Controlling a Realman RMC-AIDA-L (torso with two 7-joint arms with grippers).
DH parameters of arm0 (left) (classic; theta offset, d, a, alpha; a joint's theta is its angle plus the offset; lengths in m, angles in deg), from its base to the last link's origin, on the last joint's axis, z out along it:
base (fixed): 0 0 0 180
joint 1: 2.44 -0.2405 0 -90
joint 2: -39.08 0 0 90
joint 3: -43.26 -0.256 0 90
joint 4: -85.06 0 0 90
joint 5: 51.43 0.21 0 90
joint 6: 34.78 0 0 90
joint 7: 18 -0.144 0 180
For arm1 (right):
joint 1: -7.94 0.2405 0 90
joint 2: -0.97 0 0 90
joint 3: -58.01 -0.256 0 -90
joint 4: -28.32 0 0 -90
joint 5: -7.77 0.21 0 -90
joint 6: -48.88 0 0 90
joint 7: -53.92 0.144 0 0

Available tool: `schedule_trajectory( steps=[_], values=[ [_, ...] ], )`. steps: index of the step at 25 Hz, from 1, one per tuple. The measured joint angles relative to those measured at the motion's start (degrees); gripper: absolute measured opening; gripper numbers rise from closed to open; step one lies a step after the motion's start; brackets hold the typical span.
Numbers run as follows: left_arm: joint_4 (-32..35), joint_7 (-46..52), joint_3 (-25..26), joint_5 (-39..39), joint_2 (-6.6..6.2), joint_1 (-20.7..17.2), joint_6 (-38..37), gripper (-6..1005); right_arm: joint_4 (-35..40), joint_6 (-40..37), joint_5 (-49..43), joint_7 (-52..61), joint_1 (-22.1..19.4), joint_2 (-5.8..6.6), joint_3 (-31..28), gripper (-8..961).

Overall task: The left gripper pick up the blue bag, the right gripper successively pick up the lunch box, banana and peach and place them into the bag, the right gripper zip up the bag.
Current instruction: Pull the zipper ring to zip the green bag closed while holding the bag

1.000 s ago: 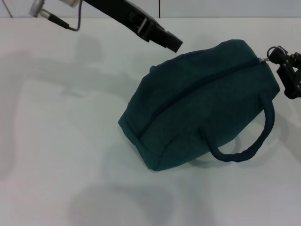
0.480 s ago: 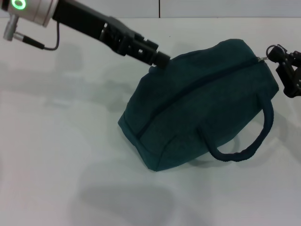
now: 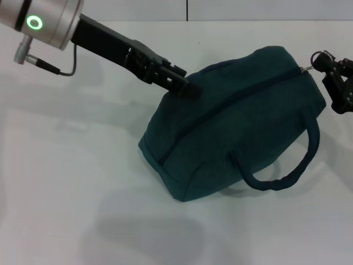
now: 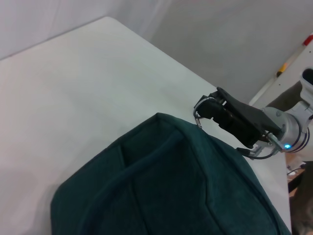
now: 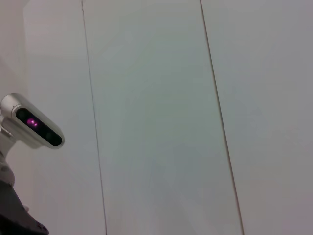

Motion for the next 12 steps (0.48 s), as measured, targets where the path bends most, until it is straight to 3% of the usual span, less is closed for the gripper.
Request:
schedule_trajectory(
  steps=[6,12],
  values=[
    [-2.5,-0.2,-0.1,2.3,0.46,1.1,0.1,745,0.0,-0.1,0.0,0.0,-0.1,0.02,-0.1,33],
    [-2.1,-1.0,-0.2,4.3,1.23,1.0,0.5,533,0.0,-0.1,0.0,0.1,-0.3,0.03,-0.2,33]
  ],
)
